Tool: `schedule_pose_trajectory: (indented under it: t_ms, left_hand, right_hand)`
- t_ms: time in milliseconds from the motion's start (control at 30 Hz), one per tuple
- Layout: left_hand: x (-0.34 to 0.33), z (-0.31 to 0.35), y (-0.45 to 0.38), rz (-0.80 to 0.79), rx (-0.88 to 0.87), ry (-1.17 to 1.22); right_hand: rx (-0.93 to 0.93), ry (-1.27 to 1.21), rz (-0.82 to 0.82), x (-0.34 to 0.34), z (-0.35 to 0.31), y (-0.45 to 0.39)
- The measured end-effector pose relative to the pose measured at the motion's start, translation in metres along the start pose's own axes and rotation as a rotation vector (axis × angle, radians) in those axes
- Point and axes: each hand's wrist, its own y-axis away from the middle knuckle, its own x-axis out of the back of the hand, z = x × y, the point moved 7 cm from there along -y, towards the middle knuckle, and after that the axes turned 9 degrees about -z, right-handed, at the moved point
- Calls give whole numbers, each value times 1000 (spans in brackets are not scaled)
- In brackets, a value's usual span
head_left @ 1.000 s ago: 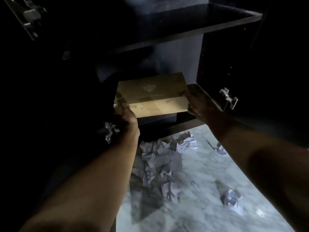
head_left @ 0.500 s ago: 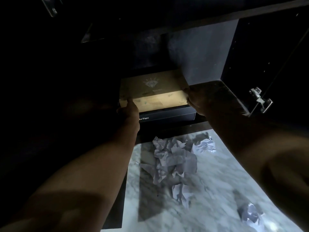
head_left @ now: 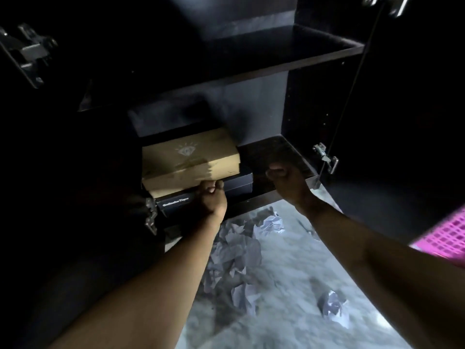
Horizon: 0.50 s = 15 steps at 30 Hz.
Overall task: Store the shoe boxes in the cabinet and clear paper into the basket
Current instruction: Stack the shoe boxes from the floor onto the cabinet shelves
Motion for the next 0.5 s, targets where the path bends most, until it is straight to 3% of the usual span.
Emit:
schedule_pose_trajectory:
  t_ms: [67, 133, 267, 500]
  left_hand:
    - [-33, 13, 25, -193, -16, -49]
    - [-65, 18, 47, -284, -89, -47]
    - [-133, -16, 86, -531, -110, -213]
    - [-213, -9, 263, -896, -129, -403]
  right_hand:
    - [-23, 10, 22, 20, 10, 30]
    - [-44, 10, 53, 38, 25, 65]
    - [-121, 19, 51, 75, 62, 152]
    - [-294, 86, 169, 142, 131, 322]
